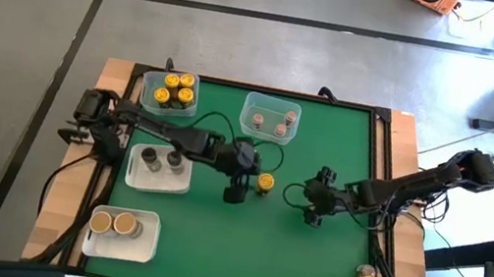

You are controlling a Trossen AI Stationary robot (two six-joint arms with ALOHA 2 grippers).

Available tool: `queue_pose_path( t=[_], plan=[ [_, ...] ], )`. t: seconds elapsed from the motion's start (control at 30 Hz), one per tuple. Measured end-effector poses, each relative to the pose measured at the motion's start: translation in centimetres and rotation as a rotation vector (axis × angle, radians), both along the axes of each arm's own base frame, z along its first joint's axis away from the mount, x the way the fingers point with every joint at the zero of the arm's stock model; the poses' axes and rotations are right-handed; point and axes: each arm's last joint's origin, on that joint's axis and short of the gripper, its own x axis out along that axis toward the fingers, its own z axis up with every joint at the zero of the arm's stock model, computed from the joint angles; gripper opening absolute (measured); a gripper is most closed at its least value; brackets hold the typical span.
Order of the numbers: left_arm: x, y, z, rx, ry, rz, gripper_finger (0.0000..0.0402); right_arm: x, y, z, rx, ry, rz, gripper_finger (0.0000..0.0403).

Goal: Sort spices by type
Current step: Put the yellow seasoning bottle into the left transparent bin

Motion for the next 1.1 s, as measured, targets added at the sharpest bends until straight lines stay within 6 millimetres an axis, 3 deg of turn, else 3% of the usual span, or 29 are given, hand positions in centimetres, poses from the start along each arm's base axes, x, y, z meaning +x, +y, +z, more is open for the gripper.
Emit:
queue_pose_path(
  t=[0.17,0.33,0.53,0.83,0.93,1.1],
  plan=[
    [0.6,2.1,0.0,-0.03,-0.042,-0.064,0.0308,-0.1,-0.1,-0.8,0.007,-0.067,-0.038,0.0392],
    [1.4,3.2,-1.4,-0.004,-0.052,-0.12,0.0308,0.0,-0.2,-0.8,-0.008,-0.097,-0.049,0.0392],
    [2.9,3.4,-2.8,-0.063,-0.134,-0.231,0.0308,0.0,-0.2,-0.8,-0.022,-0.101,-0.058,0.0392],
    [4.2,3.5,-6.1,-0.079,-0.134,-0.217,0.0306,0.0,-0.4,-0.7,-0.098,-0.114,-0.075,0.0392],
    [4.4,3.5,-6.5,-0.085,-0.134,-0.212,0.0286,0.0,-0.4,-0.7,-0.116,-0.112,-0.064,0.0392],
    [4.5,3.5,-6.3,-0.087,-0.161,-0.206,0.0208,0.0,-0.4,-0.7,-0.118,-0.112,-0.063,0.0392]
  ],
)
